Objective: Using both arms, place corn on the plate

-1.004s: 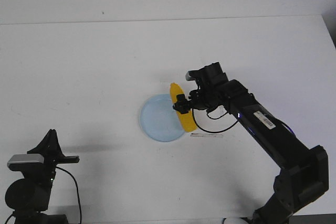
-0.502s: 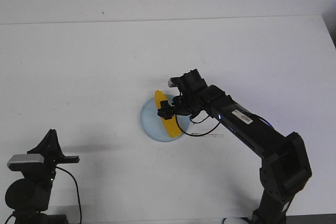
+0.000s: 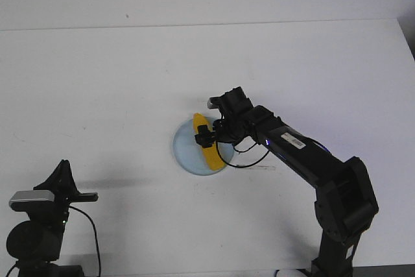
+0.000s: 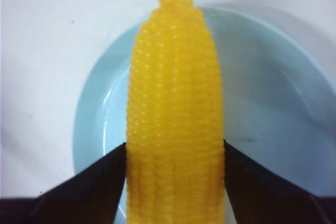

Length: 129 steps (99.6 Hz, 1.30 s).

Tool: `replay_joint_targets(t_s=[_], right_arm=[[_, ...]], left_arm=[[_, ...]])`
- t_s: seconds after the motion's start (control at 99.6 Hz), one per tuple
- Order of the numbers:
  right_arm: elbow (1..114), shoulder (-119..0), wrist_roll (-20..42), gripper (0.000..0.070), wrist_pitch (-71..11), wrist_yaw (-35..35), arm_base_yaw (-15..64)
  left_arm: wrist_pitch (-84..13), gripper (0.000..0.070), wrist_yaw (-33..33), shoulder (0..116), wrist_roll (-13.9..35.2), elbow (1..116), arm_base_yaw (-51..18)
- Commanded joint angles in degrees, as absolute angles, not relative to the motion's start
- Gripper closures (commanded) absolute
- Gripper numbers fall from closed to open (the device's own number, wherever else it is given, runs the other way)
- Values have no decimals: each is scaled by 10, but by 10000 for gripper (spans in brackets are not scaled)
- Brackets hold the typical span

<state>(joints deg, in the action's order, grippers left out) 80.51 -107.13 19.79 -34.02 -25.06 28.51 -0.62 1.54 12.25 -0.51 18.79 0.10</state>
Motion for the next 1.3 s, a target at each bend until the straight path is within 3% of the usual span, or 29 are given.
replay_joint_targets(t_s=[0.0,0.392,0.512,0.572,0.703,0.864,1.085,1.275,1.286], right_arm=[[814,-1081,194,225,-336,-250,291],[814,-1023,189,226,-257,-249,277],[814,-983,145,236,-260,-200,277],[814,-963,98,331,-274,-157,277],[813,-930,-11,699,-304,-48,278],[778,-887,-45,700,-291,0,266],[641,-775,-45,700,-218,1,218],[484,-636,-43,700,-103,-4,139],[406,-556,-45,700,-25,1,85]], left_arm=[[1,699,15,121,-9,189,1],[1,699,15,121,-9,189,1],[1,699,15,121,-8,189,1],[1,699,15,121,-9,189,1],[1,699,15,121,-9,189,1],[1,699,15,121,-9,189,1],[1,699,15,121,-9,189,1],[1,699,15,121,-9,189,1],[1,699,15,121,-9,189,1]])
